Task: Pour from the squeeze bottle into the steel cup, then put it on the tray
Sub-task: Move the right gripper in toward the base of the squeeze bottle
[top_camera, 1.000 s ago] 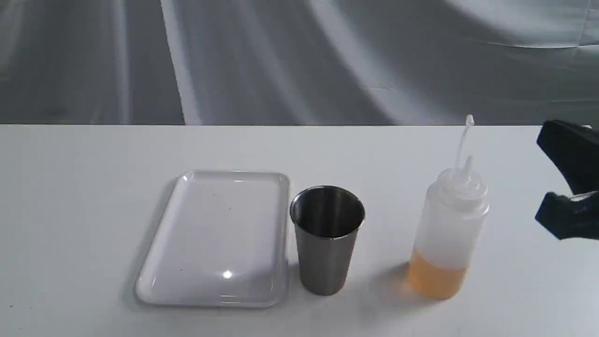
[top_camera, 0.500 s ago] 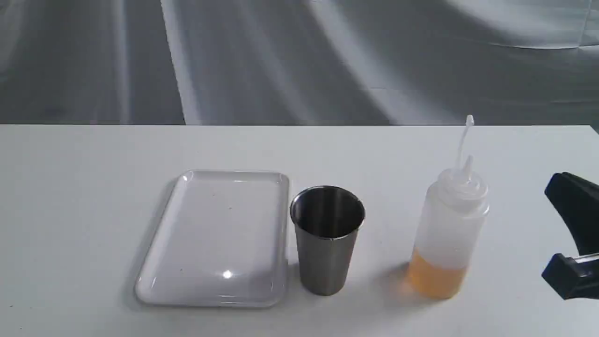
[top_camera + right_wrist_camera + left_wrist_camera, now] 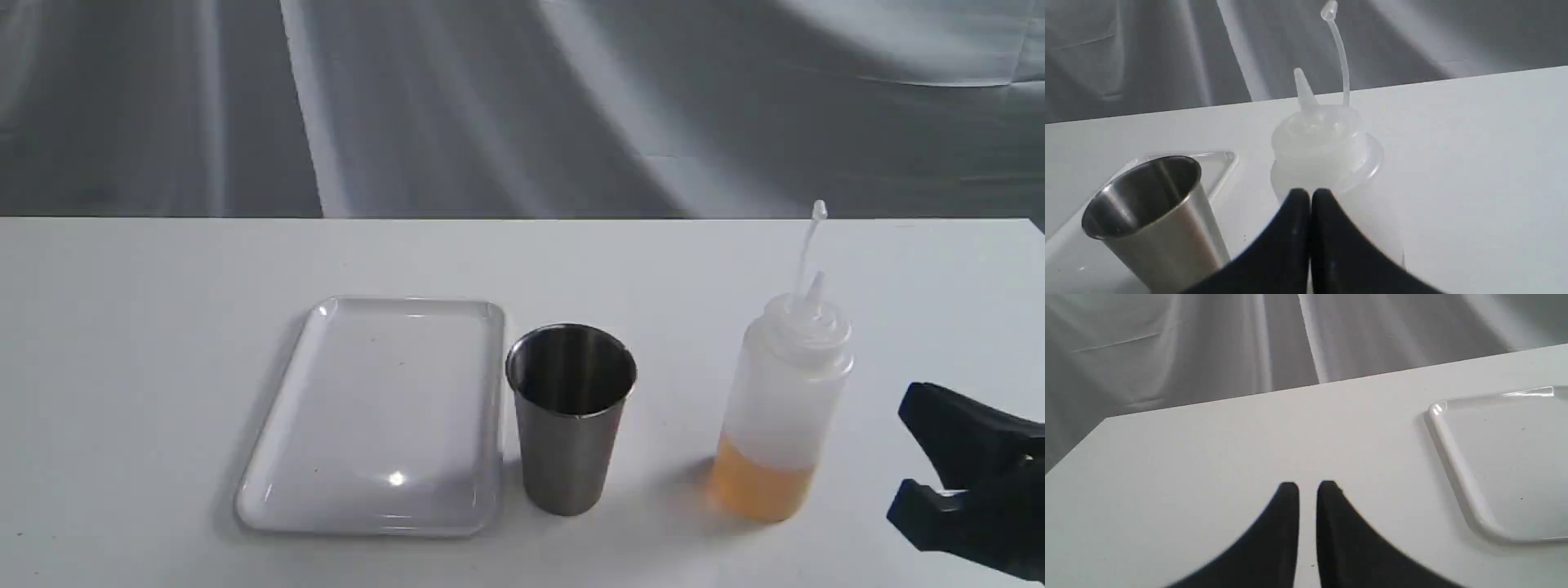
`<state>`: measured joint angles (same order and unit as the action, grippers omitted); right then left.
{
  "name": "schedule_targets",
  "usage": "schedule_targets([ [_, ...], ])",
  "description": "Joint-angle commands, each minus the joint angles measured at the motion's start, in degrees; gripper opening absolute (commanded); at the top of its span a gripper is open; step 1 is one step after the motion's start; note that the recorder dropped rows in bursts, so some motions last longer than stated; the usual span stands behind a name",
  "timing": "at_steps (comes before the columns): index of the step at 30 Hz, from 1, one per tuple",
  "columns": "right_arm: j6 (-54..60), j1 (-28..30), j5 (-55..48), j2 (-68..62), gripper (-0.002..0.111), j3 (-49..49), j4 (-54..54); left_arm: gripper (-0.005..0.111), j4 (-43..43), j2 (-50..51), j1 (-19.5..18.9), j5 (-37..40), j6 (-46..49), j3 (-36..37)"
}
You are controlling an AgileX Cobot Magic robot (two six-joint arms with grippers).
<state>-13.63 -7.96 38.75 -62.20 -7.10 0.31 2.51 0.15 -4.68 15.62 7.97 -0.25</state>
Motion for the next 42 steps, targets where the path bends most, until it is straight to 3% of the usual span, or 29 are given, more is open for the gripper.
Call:
schedule_targets([
  [1, -0.20, -0.08, 2.28, -0.99, 0.000, 0.96, -0.31, 0.008, 0.03, -0.15, -0.01, -0.40, -0.12, 0.25],
  [12, -0.34, -0.08, 1.38, -1.40, 0.000, 3.97, -0.31, 0.008, 0.03, -0.15, -0.01, -0.40, -0.12, 0.25],
  [15, -0.34, -0.08, -0.34, -1.40, 0.008, 3.97, -0.31, 0.008, 0.03, -0.15, -0.01, -0.40, -0.12, 0.25],
  [19, -0.34, -0.08, -1.73, -1.40, 0.034, 3.97, -2.06, 0.008, 0.03, -0.15, -0.01, -0.40, -0.12, 0.25],
  [25, 1.14, -0.08, -1.36, -1.40, 0.105, 3.97, -3.28, 0.008, 0.03, -0.15, -0.01, -0.40, -0.12, 0.25],
  [34, 2.15, -0.08, 2.80, -8.63, 0.105, 3.62, -3.28, 0.008, 0.03, -0.15, -0.01, -0.40, -0.12, 0.25],
  [39, 2.28, -0.08, 18.00, -18.46, 0.105, 3.62, -3.52, 0.008, 0.03, -0.15, -0.01, -0.40, -0.12, 0.25],
  [42, 4.24, -0.08, 21.38, -23.73, 0.105, 2.90, -3.68, 0.008, 0.03, -0.15, -0.01, -0.40, -0.12, 0.25],
])
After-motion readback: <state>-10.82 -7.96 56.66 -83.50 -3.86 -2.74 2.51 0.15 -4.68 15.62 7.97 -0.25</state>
